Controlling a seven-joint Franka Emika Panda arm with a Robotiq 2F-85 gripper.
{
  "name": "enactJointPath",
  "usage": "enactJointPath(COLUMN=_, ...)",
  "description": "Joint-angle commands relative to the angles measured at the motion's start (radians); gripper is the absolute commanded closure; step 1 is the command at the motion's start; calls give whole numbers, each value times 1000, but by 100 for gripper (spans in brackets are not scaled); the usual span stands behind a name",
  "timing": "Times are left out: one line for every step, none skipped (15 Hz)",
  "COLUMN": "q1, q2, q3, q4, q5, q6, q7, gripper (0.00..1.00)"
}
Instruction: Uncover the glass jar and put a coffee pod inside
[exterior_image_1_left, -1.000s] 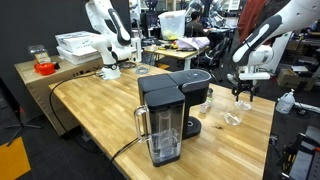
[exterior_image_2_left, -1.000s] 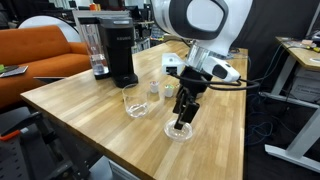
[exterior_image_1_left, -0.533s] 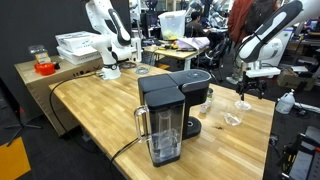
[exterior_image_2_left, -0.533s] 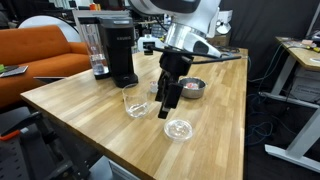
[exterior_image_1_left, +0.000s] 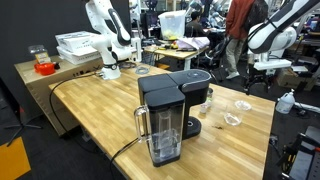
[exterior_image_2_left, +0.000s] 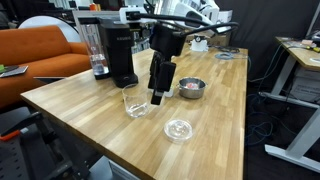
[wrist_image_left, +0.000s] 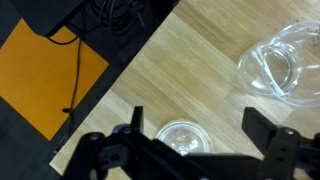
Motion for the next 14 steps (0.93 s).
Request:
enactJointPath(q1=-3, q2=0, q3=3, q4=0, q5=-1, q6=-2, q7=1, gripper=0)
enactJointPath(q1=-3, q2=0, q3=3, q4=0, q5=-1, q6=-2, q7=1, gripper=0)
enactJointPath(q1=-3, q2=0, q3=3, q4=0, q5=-1, q6=-2, q7=1, gripper=0)
enactJointPath(q1=-3, q2=0, q3=3, q4=0, q5=-1, q6=-2, q7=1, gripper=0)
enactJointPath(q1=-3, q2=0, q3=3, q4=0, q5=-1, q6=-2, q7=1, gripper=0)
enactJointPath(q1=0, q2=1, q3=2, q4=0, q5=-7, q6=8, q7=7, gripper=0)
enactJointPath(q1=1, q2=2, q3=5, q4=4, q5=-9, q6=12, q7=0, gripper=0)
enactJointPath(q1=3, q2=2, q3=11, q4=11, q5=-12, q6=10, q7=-17, gripper=0)
enactJointPath(q1=9, q2=2, q3=15, q4=17, q5=-22, q6=15, q7=-22, gripper=0)
enactJointPath(q1=16, q2=5, q3=20, q4=32, q5=-32, q6=16, q7=-22, gripper=0)
enactJointPath(q1=23, q2=9, q3=26, q4=47, q5=-35, q6=16, q7=-25, gripper=0)
enactJointPath(q1=31, q2=18, q3=33, q4=67, q5=-44, q6=16, q7=-21, gripper=0)
enactJointPath(q1=38, q2=25, q3=40, q4=85, q5=-47, q6=14, q7=-23, gripper=0)
enactJointPath(q1=45, q2=37, q3=49, q4=107, q5=-43, q6=8, q7=-32, gripper=0)
